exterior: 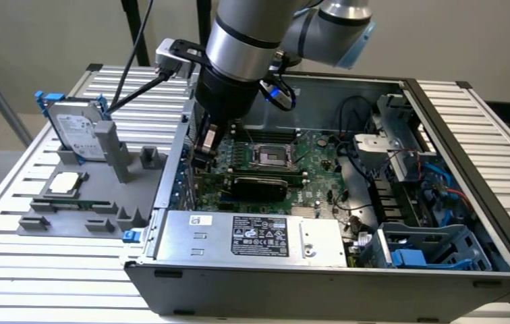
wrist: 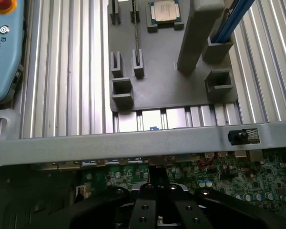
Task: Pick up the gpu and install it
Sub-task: 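Press down on the gpu until it lock into place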
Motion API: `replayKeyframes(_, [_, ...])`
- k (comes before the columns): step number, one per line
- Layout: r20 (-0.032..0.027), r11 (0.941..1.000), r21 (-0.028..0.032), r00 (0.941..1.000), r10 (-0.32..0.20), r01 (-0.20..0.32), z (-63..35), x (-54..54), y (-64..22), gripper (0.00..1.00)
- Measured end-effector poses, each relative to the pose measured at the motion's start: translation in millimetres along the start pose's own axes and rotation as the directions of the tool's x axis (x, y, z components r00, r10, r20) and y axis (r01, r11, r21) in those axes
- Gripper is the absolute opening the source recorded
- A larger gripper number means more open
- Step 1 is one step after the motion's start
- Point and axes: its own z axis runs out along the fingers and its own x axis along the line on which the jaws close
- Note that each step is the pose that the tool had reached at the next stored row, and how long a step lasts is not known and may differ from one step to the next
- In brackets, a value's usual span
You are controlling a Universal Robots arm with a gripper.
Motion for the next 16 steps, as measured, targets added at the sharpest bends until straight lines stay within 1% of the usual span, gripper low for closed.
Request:
replayKeyframes(6, [-0.0028,1.0000,0.0002,1.0000,0.001,-0.001,0.1,-0.6,0.4,0.11])
replayKeyframes(14, [-0.0116,1.0000,0.0003,0.9999,0.004,-0.004,0.2,-1.3,2.2,0.11])
replayKeyframes(16, [-0.0128,1.0000,-0.0002,0.9999,0.004,-0.004,-0.3,-2.1,2.6,0.11])
